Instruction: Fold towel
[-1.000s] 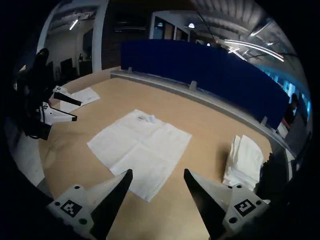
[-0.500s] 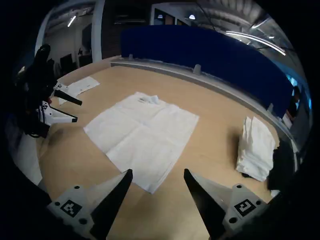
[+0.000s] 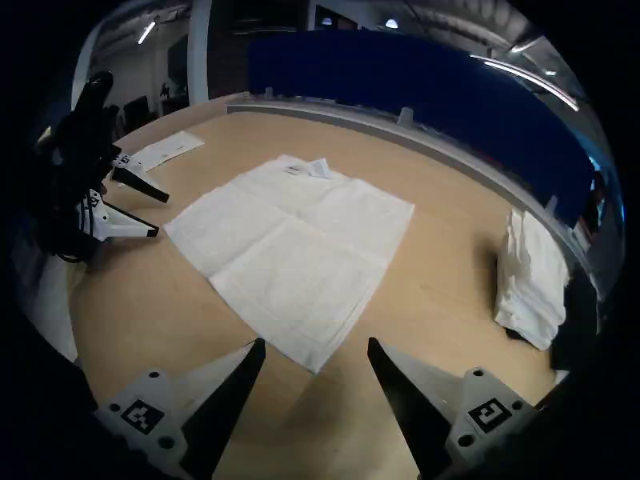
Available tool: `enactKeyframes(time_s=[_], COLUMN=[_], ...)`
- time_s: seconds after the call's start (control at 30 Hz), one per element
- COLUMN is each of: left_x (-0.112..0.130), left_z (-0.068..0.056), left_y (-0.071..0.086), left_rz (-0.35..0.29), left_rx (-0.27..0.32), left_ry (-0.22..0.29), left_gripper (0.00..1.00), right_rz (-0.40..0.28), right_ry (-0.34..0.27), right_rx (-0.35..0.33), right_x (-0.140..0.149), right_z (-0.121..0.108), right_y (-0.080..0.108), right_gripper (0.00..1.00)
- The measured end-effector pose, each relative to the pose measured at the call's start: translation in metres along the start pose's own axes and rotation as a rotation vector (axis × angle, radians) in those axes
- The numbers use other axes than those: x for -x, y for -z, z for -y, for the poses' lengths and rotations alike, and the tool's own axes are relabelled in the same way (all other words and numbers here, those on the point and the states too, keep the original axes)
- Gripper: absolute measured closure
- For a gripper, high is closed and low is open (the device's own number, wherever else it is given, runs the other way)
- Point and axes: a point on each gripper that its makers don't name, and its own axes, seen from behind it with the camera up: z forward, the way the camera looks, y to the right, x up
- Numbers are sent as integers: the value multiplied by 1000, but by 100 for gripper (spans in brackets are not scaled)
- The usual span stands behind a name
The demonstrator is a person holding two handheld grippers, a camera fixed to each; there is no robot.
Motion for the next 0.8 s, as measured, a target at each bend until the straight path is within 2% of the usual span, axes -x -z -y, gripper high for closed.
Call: enactKeyframes(time_s=[0.5,0.7,0.8], left_x=[4,12,14], left_z=[-7,-8,-8], left_y=[-13,-13,-12], left_rz=[26,62,72], left_rx=[17,11,8], left_ry=[2,-8,-12], left_gripper=[3,4,9], right_rz=[28,46,48], right_ry=[-25,-34,-36], right_rx=[-3,-19,-24], right_x=[14,21,21], right_z=[-2,-1,0], right_y=[-11,-14,-16], right_gripper=[2,8,13])
